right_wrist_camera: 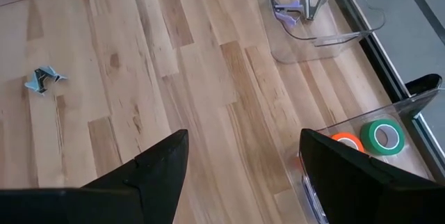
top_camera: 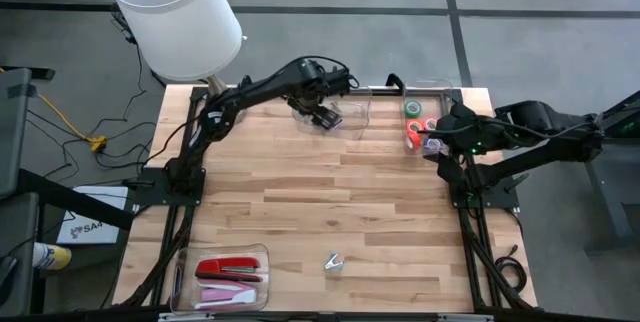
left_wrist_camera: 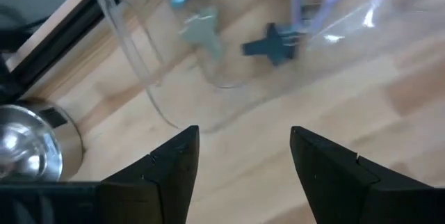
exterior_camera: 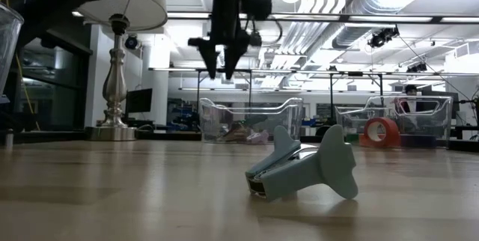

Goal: Pick and place Stapler, Stapler remover, tape
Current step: Put the blue staple remover into the top left transparent bin

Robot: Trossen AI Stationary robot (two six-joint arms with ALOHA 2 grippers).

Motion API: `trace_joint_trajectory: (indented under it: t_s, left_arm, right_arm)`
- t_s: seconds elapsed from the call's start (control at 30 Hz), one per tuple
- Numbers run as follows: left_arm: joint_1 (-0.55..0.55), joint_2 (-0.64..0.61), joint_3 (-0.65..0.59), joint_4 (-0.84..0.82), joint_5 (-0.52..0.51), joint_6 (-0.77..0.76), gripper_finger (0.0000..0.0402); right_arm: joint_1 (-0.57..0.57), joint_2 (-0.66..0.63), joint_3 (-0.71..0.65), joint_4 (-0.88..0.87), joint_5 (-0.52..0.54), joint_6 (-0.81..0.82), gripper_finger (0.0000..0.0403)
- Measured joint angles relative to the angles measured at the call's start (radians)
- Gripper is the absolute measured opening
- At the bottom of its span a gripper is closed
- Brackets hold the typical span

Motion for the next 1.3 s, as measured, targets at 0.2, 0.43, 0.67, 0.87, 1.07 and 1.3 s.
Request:
trace_joint_trajectory:
  t_s: [0.2,0.43,0.67,0.87,1.07,1.3]
  left_arm:
    - [-0.102,-0.072,0.001,0.006,0.009,-0.014,0.0220]
    - [-0.249,-0.122,0.001,0.006,0.018,-0.040,0.0220]
    - [-0.403,-0.124,0.001,0.006,0.055,-0.053,0.0220]
    - [-0.530,-0.124,0.001,0.006,0.048,-0.065,0.0220]
    - [-0.642,-0.124,0.001,0.006,-0.036,-0.136,0.0220]
    - [-0.718,-0.124,0.000,0.006,-0.109,-0.156,0.0220]
  right_arm:
    - [0.000,0.000,0.000,0.000,-0.015,0.000,0.0266]
    - [0.000,0.000,0.000,0.000,-0.034,0.000,0.0268]
    - [0.000,0.000,0.000,0.000,-0.099,0.003,0.0267]
    - [0.000,0.000,0.000,0.000,-0.135,0.011,0.0266]
    - [0.000,0.000,0.000,0.000,-0.166,0.032,0.0268]
    - [0.000,-0.003,0.000,-0.021,-0.187,0.079,0.0267]
